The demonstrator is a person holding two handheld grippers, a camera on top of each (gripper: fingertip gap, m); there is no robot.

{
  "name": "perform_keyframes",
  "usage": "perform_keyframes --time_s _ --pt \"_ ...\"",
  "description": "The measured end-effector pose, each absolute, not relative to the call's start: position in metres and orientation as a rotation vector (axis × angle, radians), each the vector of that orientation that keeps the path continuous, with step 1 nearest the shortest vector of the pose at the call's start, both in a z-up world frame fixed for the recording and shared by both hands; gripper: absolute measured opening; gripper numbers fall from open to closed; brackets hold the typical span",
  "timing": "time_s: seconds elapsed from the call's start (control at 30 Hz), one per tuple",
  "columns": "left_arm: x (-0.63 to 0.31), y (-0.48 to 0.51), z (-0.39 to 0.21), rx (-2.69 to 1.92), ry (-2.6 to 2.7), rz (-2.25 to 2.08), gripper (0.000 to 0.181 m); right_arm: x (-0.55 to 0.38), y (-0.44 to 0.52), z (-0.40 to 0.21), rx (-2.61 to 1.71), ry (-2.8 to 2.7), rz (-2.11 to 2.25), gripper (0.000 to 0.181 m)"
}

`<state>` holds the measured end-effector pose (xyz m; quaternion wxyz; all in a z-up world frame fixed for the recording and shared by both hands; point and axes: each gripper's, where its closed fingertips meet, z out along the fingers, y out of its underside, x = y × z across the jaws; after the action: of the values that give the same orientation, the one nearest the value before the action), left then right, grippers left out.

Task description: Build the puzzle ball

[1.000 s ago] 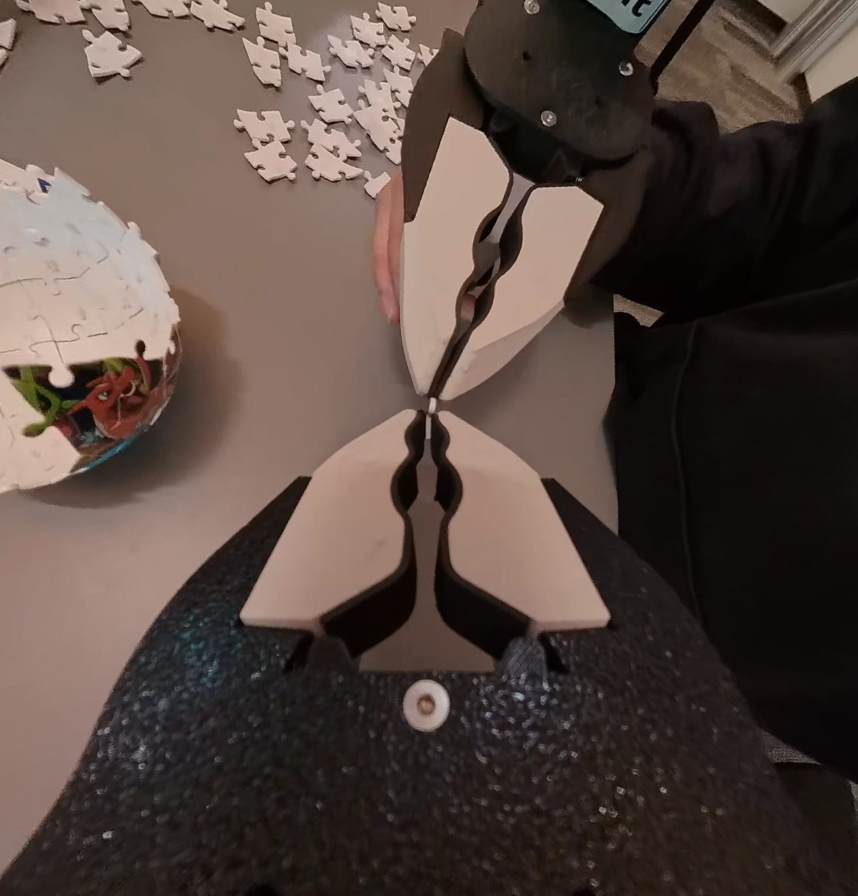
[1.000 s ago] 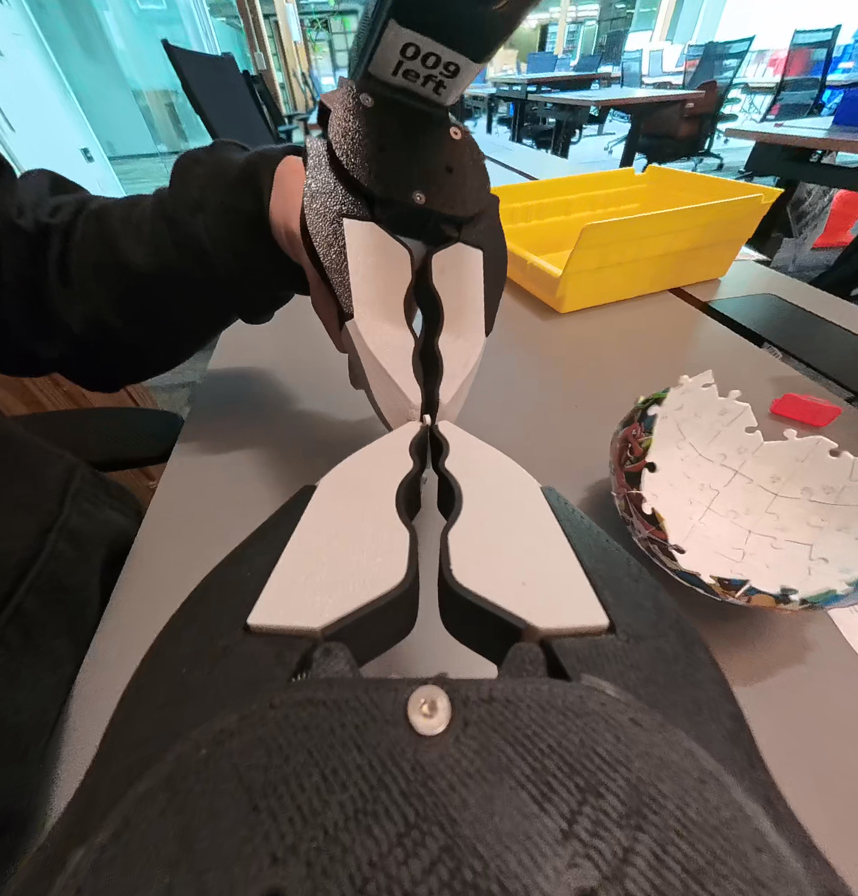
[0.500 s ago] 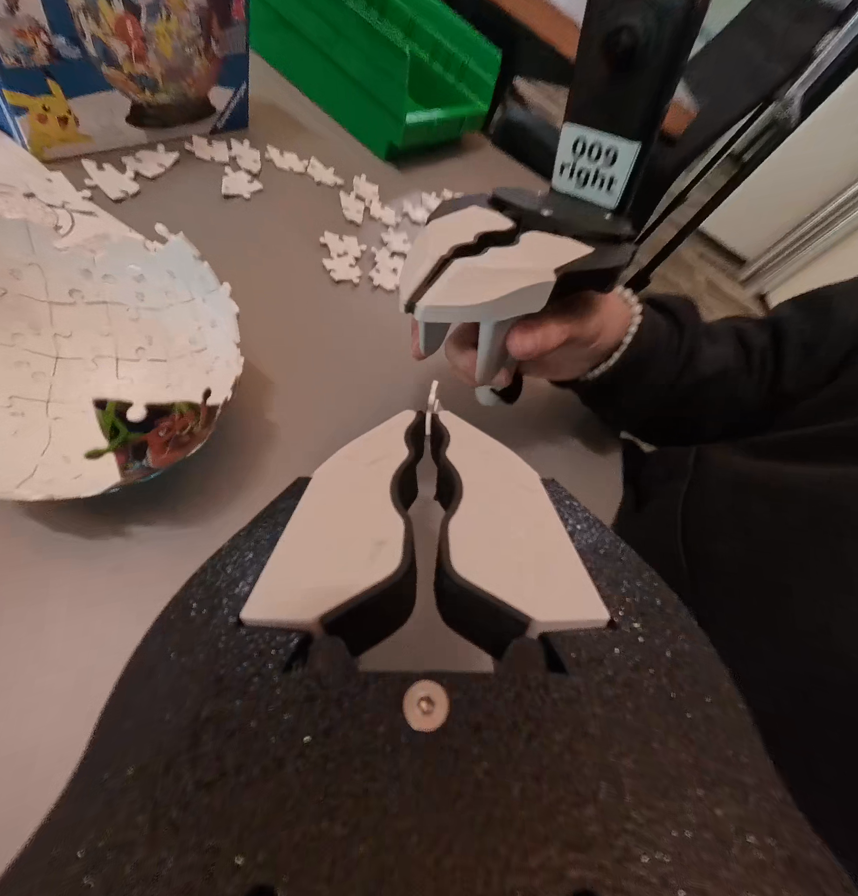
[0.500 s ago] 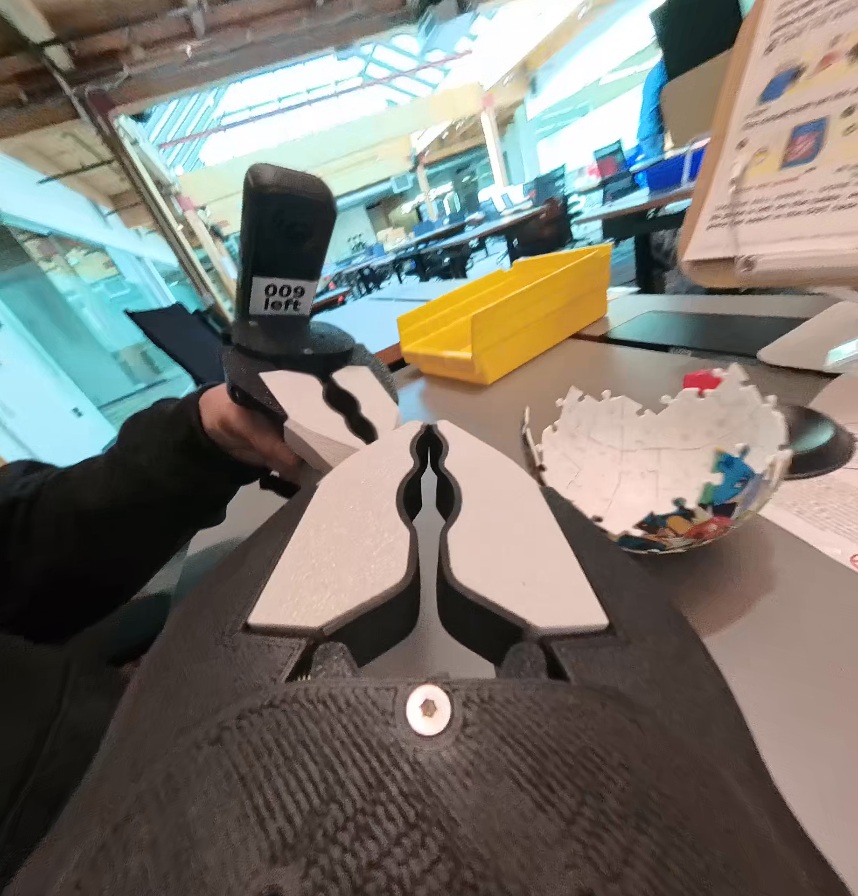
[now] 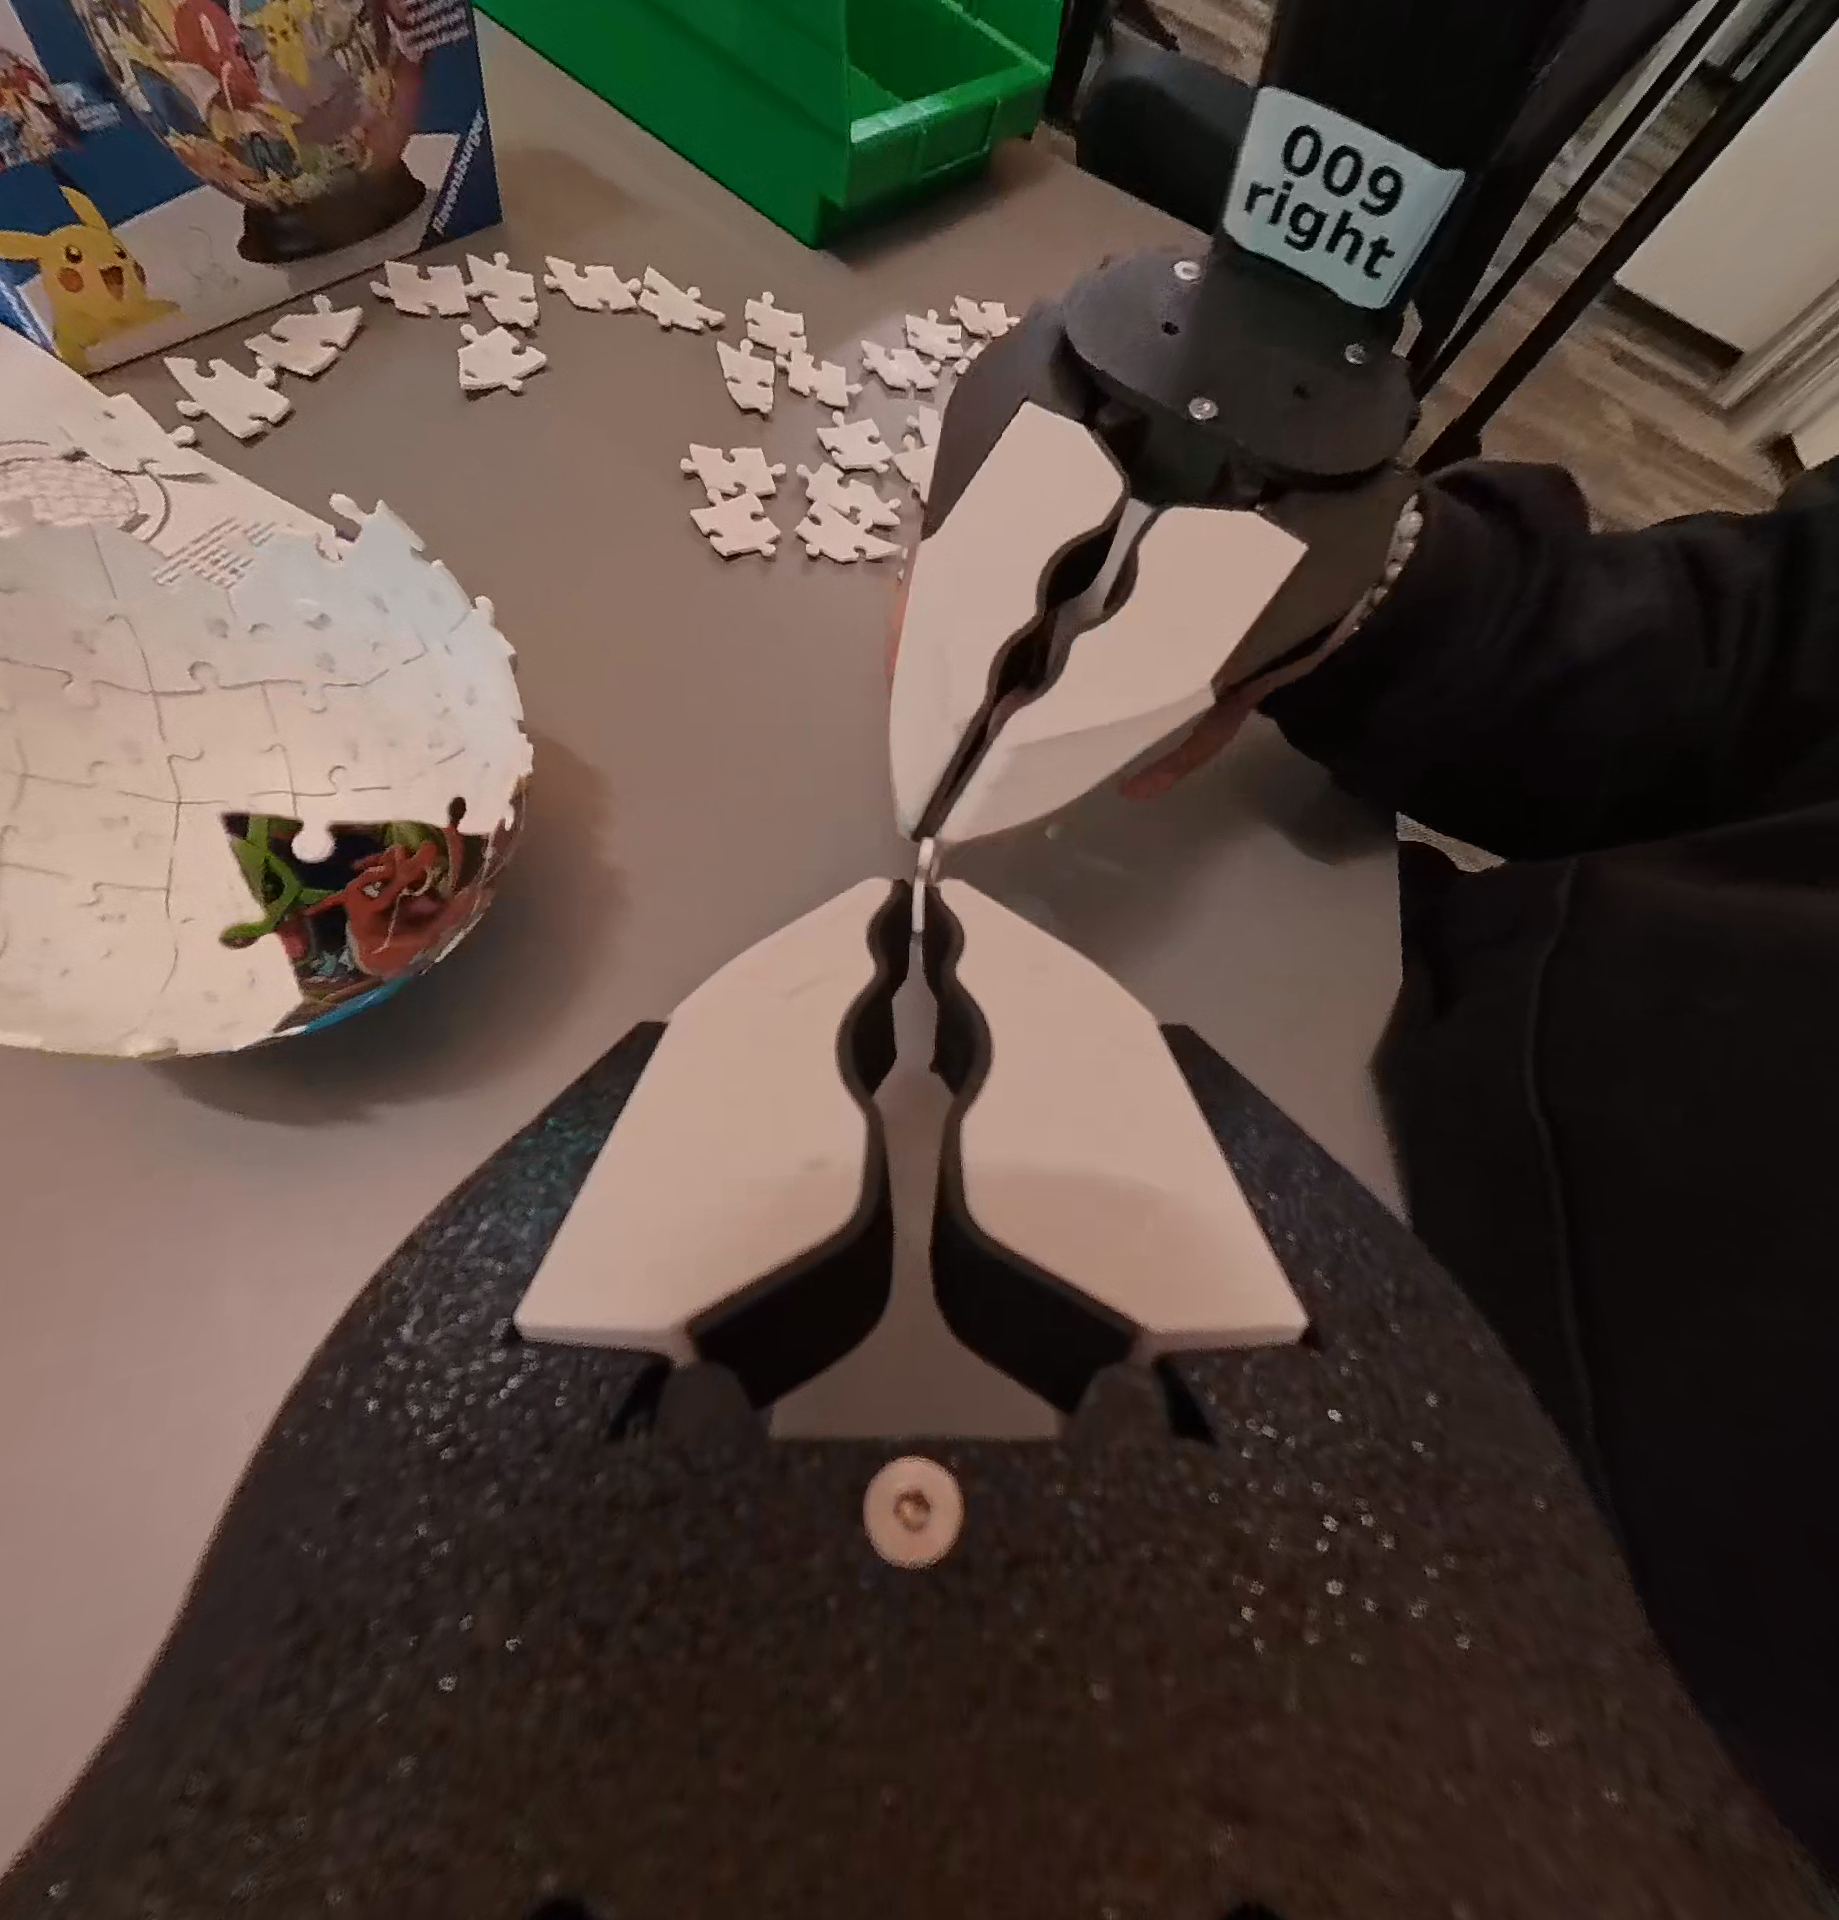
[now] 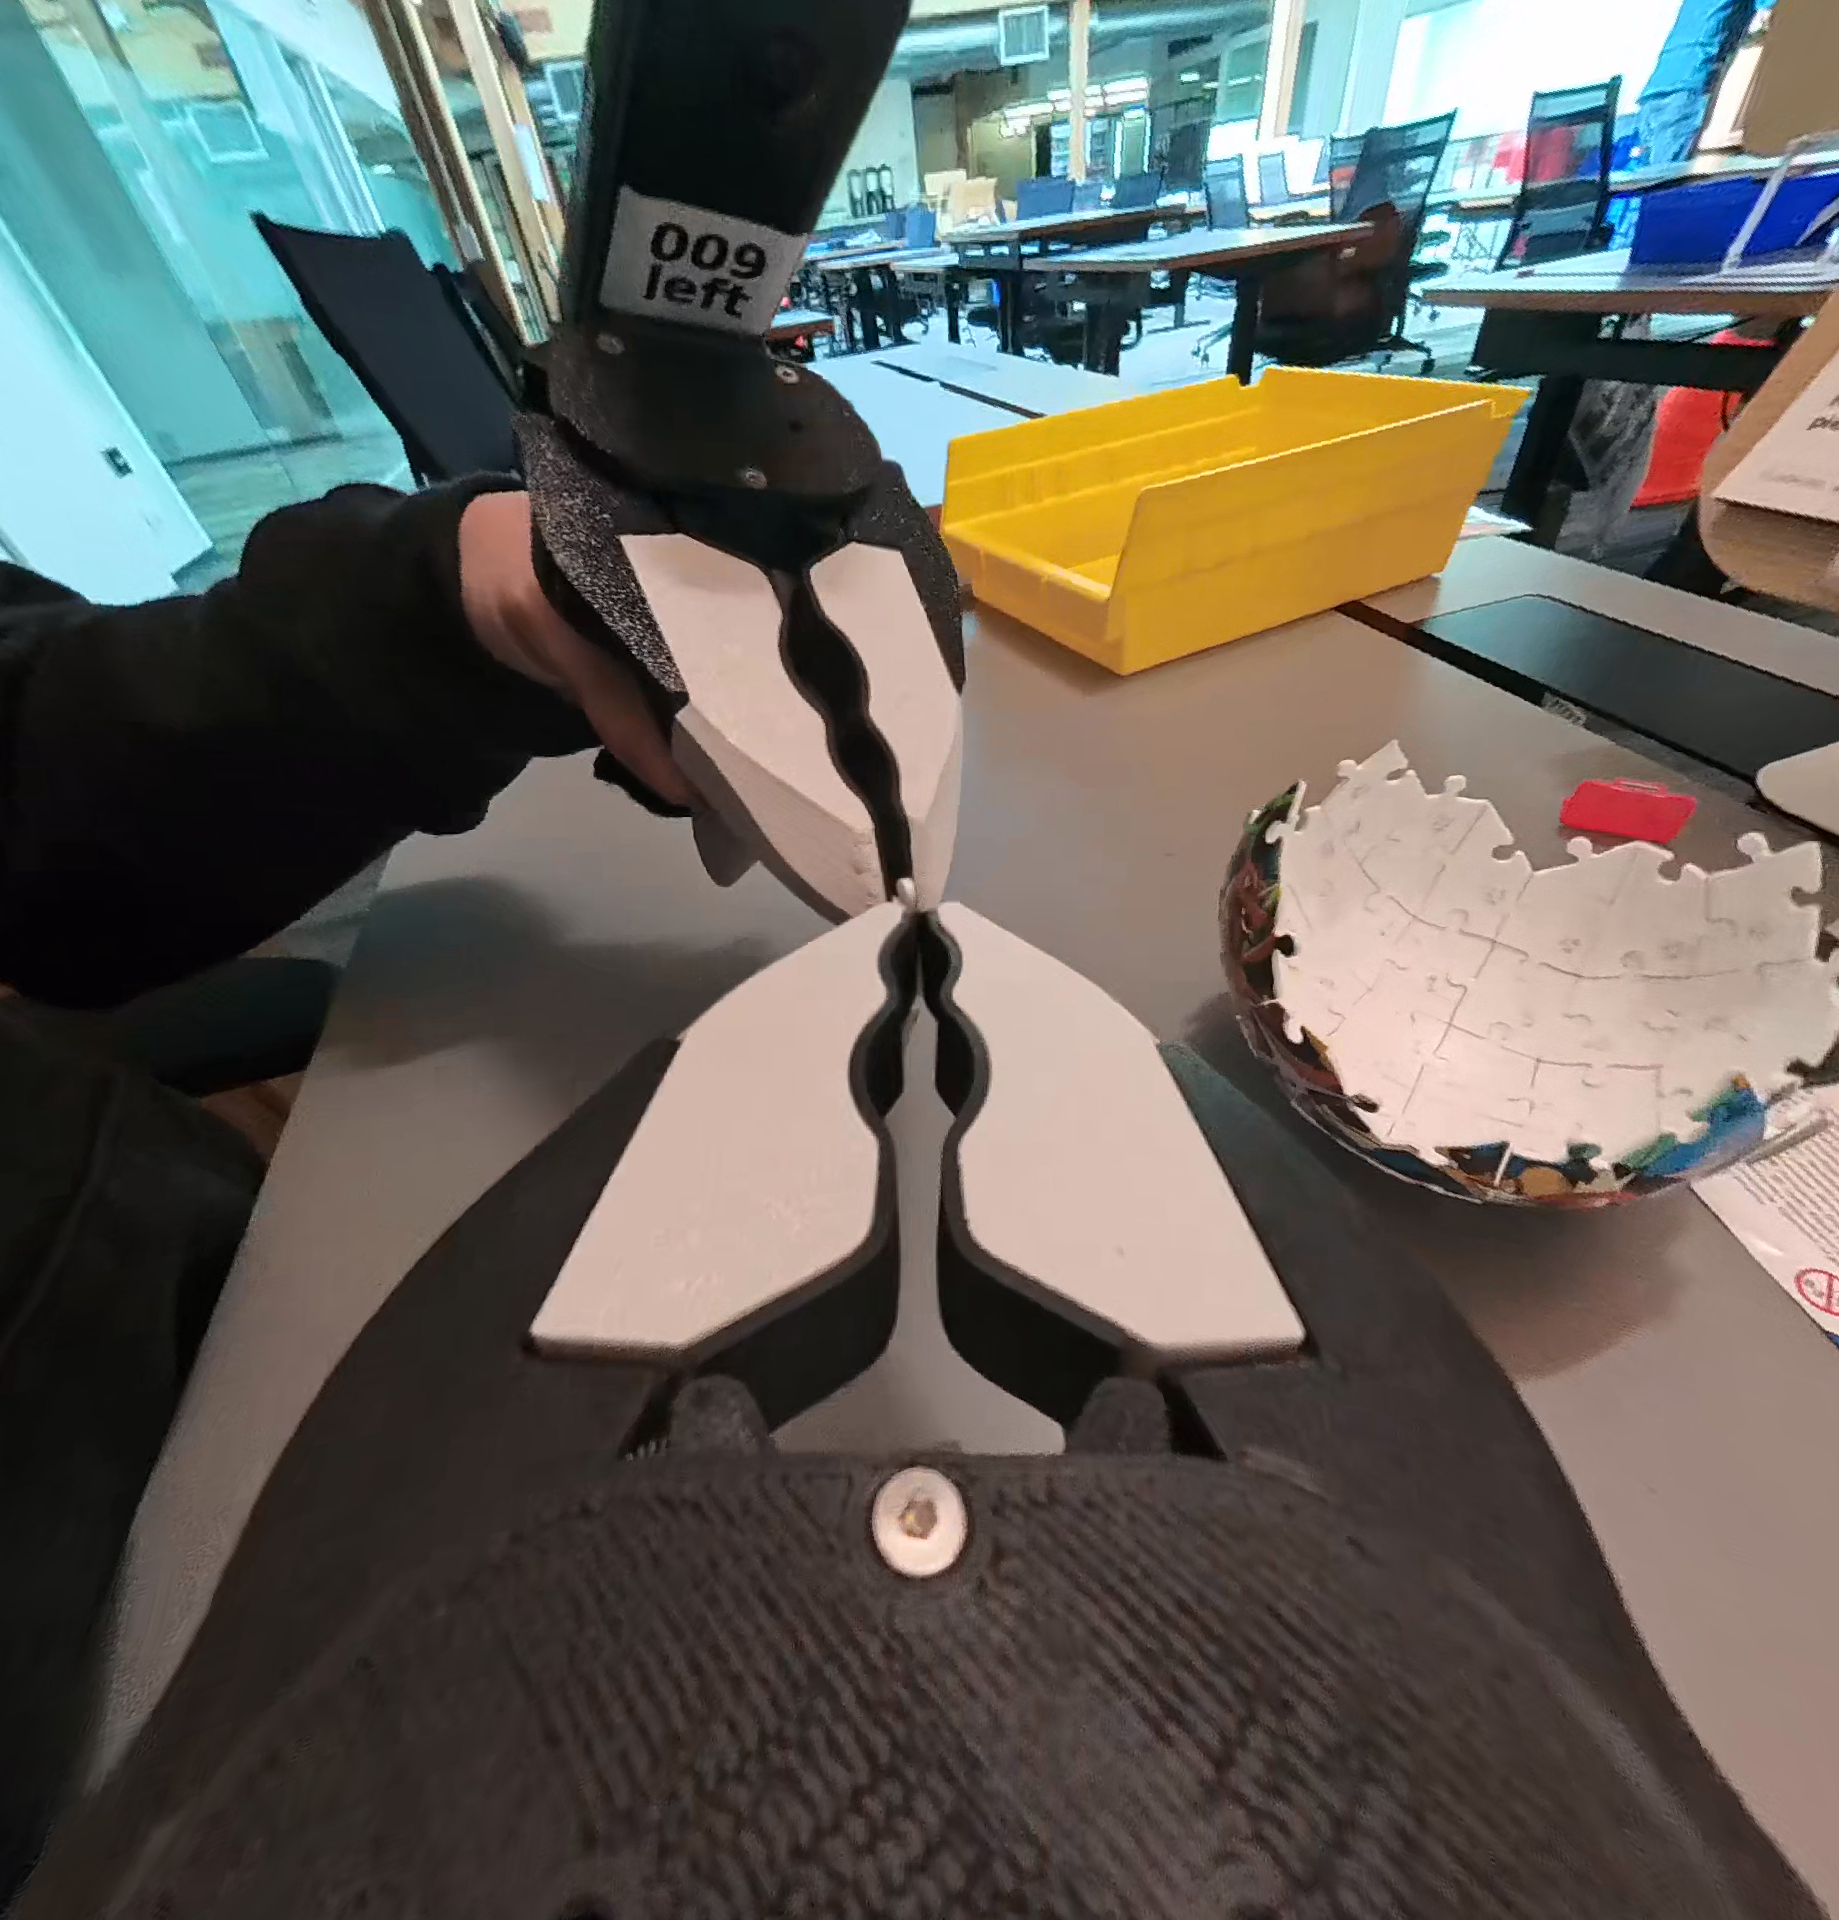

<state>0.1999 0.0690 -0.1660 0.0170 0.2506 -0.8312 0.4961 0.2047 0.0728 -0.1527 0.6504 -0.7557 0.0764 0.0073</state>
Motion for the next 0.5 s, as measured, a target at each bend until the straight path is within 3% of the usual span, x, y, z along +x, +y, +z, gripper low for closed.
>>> perform_keyframes --time_s 0.5 --pt "0.202 0.065 -0.157 0.836 -2.523 1.810 0.000 0.224 0.060 -0.130 -1.464 0.390 0.122 0.000"
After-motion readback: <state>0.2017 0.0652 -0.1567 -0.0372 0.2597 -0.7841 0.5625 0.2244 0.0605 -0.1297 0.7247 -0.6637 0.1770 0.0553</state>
